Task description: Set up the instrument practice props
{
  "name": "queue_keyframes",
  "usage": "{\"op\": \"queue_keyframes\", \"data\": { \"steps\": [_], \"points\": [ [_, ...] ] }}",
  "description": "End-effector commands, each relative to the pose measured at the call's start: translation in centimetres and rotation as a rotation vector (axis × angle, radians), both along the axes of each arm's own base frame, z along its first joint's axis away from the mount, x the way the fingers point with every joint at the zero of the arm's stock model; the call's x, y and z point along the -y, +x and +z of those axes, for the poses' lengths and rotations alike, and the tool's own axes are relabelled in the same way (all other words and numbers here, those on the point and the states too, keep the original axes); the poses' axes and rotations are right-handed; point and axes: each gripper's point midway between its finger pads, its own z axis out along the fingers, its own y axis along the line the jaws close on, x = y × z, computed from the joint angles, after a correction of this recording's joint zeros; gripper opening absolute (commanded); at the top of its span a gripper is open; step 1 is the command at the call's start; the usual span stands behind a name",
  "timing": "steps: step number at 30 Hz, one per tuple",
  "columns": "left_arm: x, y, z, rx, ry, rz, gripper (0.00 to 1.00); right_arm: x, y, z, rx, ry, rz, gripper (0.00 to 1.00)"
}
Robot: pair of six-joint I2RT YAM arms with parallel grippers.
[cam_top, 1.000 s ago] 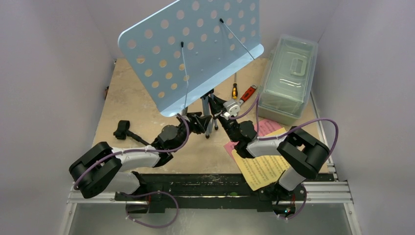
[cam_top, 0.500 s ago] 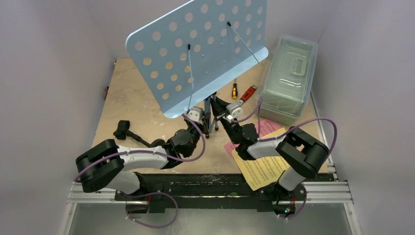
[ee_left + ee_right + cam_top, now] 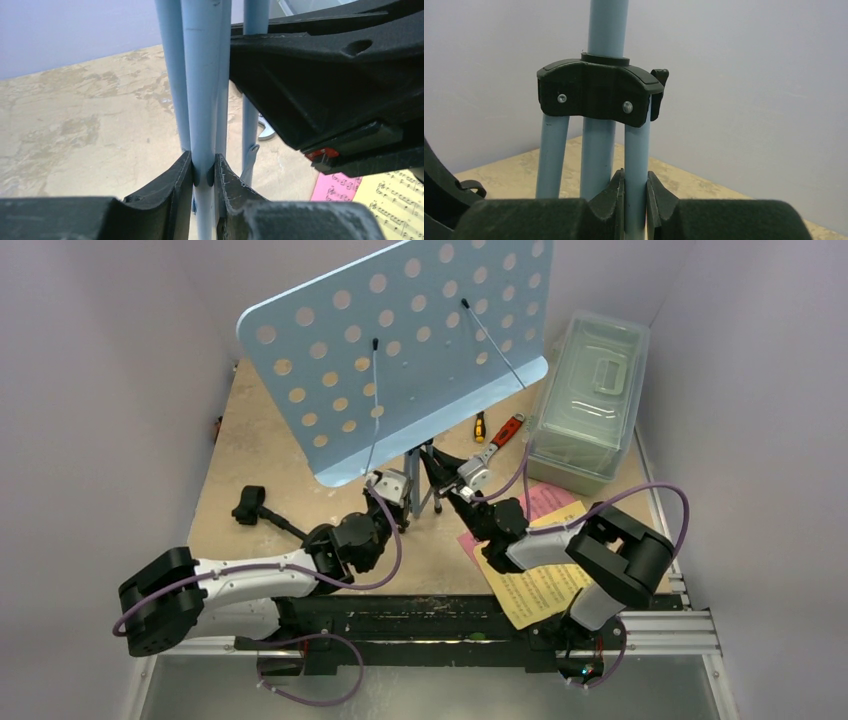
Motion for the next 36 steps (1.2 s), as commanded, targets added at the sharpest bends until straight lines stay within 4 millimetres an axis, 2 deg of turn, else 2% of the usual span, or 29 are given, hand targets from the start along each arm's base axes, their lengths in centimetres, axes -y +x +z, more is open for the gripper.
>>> {"op": "queue_keyframes", "data": {
  "steps": [1,5,13,17,23,27,30,34,36],
  "points": [
    [-7.3,0.9,2.7,0.055,0.009,0.309,0.0,7.5,3.0,-4.7,-0.116,-0.045,-0.33,0.0],
    [-7.7,0.7,2.5,0.056,0.013,0.31,0.0,8.3,3.0,-4.9,-0.15,-0.06,-0.365,0.0],
    [-9.7,0.6,-1.0,-0.02,-0.071,0.339,0.0,6.3,3.2,-4.4,-0.248,-0.192,-0.338,0.0],
    [-11.1,0.6,-2.3,-0.049,-0.076,0.368,0.0,6.4,3.3,-4.3,-0.268,-0.203,-0.347,0.0],
    [-12.4,0.3,-3.1,-0.076,-0.088,0.382,0.0,6.5,3.4,-4.9,-0.33,-0.251,-0.365,0.0],
    [-12.3,0.2,-3.0,-0.092,-0.074,0.369,0.0,6.1,2.9,-5.3,-0.398,-0.272,-0.343,0.0],
    [-12.0,0.1,-3.3,-0.113,-0.077,0.354,0.0,6.0,2.4,-6.3,-0.449,-0.288,-0.319,0.0],
    [-12.1,-0.1,-4.5,-0.144,-0.073,0.354,0.0,6.9,2.3,-7.9,-0.471,-0.339,-0.369,0.0],
    [-12.2,-0.2,-4.7,-0.158,-0.078,0.351,0.0,7.0,2.0,-7.8,-0.481,-0.372,-0.392,0.0]
  ]
}}
